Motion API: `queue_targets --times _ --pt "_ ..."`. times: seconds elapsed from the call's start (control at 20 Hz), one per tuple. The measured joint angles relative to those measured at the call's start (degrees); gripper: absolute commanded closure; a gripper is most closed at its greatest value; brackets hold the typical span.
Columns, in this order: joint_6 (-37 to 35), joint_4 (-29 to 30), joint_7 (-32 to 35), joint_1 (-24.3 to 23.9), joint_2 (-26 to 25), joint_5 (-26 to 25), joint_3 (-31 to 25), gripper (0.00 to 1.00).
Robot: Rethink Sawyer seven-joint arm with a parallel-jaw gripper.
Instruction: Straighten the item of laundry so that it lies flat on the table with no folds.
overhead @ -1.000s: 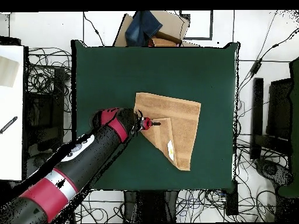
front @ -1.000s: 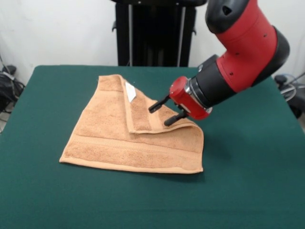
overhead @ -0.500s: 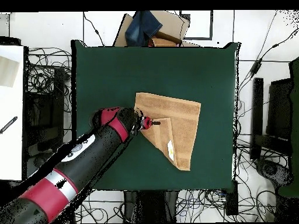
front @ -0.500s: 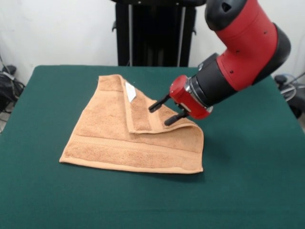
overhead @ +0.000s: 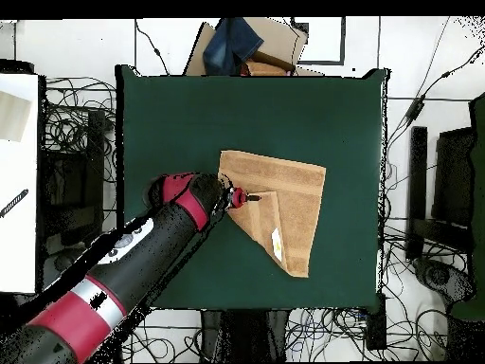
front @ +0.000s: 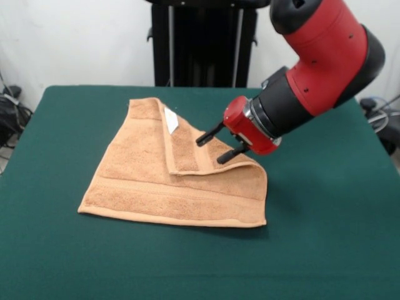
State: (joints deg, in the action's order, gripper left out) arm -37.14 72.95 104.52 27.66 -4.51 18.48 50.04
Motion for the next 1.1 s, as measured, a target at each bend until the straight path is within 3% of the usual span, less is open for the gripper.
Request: queue_targets --times 0.75,1.0,1.1 --pt "-0.6 -1.3 0.0 -0.1 -1.7 0.0 0.0 0.00" --pt "-6.8 -4.3 0.0 -0.3 -4.1 0.0 0.1 0.00" --pt "-14.4 -7.1 0.0 -0.7 -5.7 0.0 0.9 0.00"
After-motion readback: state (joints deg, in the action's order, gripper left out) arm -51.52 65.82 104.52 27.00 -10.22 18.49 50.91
